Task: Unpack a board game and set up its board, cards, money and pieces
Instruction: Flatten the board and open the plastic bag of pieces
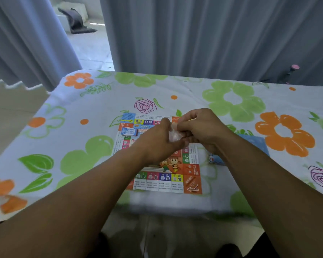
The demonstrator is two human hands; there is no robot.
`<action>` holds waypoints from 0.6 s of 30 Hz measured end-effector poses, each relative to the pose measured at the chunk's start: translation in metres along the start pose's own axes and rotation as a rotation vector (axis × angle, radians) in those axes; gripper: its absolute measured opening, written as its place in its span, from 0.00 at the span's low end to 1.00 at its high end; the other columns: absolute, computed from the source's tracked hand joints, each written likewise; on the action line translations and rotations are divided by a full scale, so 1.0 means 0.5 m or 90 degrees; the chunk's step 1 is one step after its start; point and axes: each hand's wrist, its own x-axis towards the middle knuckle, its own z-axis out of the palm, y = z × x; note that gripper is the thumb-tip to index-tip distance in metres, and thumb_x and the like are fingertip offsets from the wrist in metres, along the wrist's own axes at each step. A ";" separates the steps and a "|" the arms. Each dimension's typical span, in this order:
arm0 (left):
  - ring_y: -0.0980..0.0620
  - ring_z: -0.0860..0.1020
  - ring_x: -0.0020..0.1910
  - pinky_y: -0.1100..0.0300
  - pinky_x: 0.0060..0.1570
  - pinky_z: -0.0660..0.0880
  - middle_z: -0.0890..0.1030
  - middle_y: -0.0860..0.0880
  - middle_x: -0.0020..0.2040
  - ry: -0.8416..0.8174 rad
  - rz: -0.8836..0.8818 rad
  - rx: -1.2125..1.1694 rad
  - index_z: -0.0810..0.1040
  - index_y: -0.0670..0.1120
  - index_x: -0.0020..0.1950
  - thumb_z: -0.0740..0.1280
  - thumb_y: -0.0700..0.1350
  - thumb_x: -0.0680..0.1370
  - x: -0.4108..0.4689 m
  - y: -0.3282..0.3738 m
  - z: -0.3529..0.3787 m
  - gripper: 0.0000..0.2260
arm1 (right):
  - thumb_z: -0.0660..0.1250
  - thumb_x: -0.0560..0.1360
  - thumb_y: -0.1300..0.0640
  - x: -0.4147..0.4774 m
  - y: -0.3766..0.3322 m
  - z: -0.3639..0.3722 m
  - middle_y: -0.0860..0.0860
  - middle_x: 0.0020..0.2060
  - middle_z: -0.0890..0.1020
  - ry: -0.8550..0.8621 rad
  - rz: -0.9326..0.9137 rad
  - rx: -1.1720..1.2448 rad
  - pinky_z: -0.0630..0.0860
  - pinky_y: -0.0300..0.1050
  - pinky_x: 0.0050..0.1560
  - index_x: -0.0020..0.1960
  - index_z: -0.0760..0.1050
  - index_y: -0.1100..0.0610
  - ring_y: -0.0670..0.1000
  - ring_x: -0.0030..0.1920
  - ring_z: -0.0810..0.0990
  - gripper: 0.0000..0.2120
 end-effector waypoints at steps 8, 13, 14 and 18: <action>0.52 0.76 0.44 0.54 0.40 0.71 0.77 0.50 0.47 0.020 -0.043 0.021 0.65 0.47 0.56 0.62 0.64 0.78 -0.054 -0.014 -0.041 0.22 | 0.76 0.72 0.64 -0.012 -0.009 0.062 0.54 0.25 0.78 -0.032 -0.020 0.049 0.73 0.40 0.28 0.40 0.78 0.61 0.48 0.23 0.72 0.06; 0.54 0.74 0.38 0.55 0.34 0.66 0.76 0.52 0.42 0.064 -0.061 0.047 0.65 0.48 0.51 0.65 0.65 0.75 -0.082 -0.016 -0.065 0.22 | 0.72 0.77 0.58 -0.037 -0.018 0.078 0.55 0.32 0.79 -0.081 -0.057 0.057 0.74 0.40 0.29 0.42 0.78 0.61 0.48 0.26 0.73 0.08; 0.55 0.73 0.37 0.55 0.33 0.64 0.75 0.52 0.41 0.071 -0.063 0.048 0.65 0.49 0.49 0.65 0.65 0.76 -0.086 -0.017 -0.067 0.21 | 0.71 0.78 0.57 -0.042 -0.022 0.079 0.55 0.33 0.79 -0.090 -0.062 0.062 0.74 0.41 0.29 0.43 0.78 0.61 0.49 0.28 0.74 0.08; 0.55 0.73 0.35 0.56 0.31 0.63 0.74 0.52 0.38 0.083 -0.075 0.048 0.64 0.49 0.48 0.65 0.65 0.76 -0.081 -0.024 -0.069 0.21 | 0.68 0.78 0.58 -0.053 -0.031 0.074 0.56 0.39 0.81 -0.118 -0.082 0.043 0.80 0.46 0.37 0.44 0.79 0.61 0.51 0.34 0.77 0.07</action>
